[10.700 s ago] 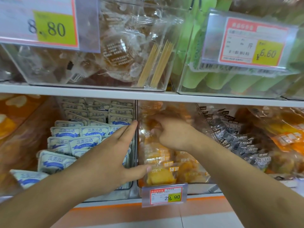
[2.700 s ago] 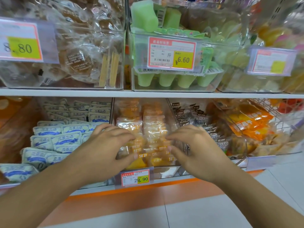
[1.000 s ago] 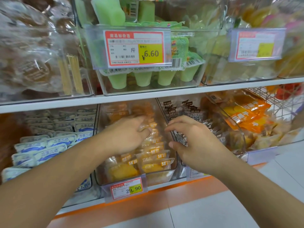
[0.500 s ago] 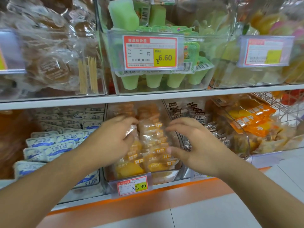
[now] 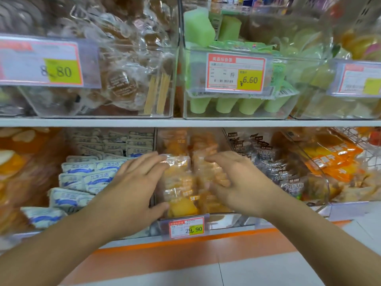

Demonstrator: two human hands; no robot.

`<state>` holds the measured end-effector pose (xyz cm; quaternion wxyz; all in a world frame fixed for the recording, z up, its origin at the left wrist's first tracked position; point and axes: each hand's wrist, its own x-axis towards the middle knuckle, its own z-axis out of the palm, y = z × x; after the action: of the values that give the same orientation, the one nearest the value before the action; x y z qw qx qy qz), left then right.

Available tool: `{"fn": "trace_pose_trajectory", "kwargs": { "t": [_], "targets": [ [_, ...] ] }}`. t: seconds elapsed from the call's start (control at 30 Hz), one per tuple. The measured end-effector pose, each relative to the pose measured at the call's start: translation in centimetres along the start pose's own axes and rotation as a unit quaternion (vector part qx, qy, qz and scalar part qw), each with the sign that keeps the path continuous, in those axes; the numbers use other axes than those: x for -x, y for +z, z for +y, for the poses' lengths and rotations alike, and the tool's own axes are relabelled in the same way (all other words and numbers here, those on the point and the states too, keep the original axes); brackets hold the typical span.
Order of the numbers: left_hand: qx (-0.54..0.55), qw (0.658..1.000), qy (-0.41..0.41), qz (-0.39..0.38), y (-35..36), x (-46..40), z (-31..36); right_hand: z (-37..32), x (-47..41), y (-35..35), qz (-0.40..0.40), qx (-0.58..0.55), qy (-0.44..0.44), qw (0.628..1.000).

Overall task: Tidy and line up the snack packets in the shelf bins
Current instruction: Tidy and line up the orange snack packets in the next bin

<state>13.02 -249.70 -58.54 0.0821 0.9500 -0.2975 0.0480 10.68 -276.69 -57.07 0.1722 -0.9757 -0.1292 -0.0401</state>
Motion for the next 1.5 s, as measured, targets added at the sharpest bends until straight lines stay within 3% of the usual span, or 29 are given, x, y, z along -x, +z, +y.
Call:
{"fn": "trace_pose_trajectory", "kwargs": {
  "t": [0.13,0.27,0.53,0.87,1.17,1.27,1.5],
  "targets": [
    [0.051,0.996,-0.073,-0.007,0.4,0.1,-1.0,-2.3,-4.8,0.7,-0.072,-0.02,0.003,0.997],
    [0.144,0.979,-0.125,-0.071,0.6,0.3,-1.7,-2.7,-8.8,2.5,-0.14,-0.042,0.026,0.989],
    [0.189,0.973,-0.096,-0.096,1.9,0.1,-3.2,-2.3,-11.9,4.0,-0.194,-0.089,0.039,0.976],
    [0.185,0.973,-0.092,-0.101,2.1,0.1,-3.2,-2.5,-12.0,3.6,-0.182,0.002,0.031,0.983],
    [0.161,0.975,-0.1,-0.119,1.4,0.0,-2.7,-2.9,-11.0,3.1,-0.165,0.031,0.008,0.986],
    [0.145,0.976,-0.097,-0.132,1.0,0.0,-2.5,-2.8,-9.9,2.4,-0.166,-0.009,0.024,0.986],
    [0.148,0.973,-0.081,-0.156,0.7,-0.3,-3.0,-3.0,-7.3,2.1,-0.067,-0.011,-0.053,0.996]
  ]
}}
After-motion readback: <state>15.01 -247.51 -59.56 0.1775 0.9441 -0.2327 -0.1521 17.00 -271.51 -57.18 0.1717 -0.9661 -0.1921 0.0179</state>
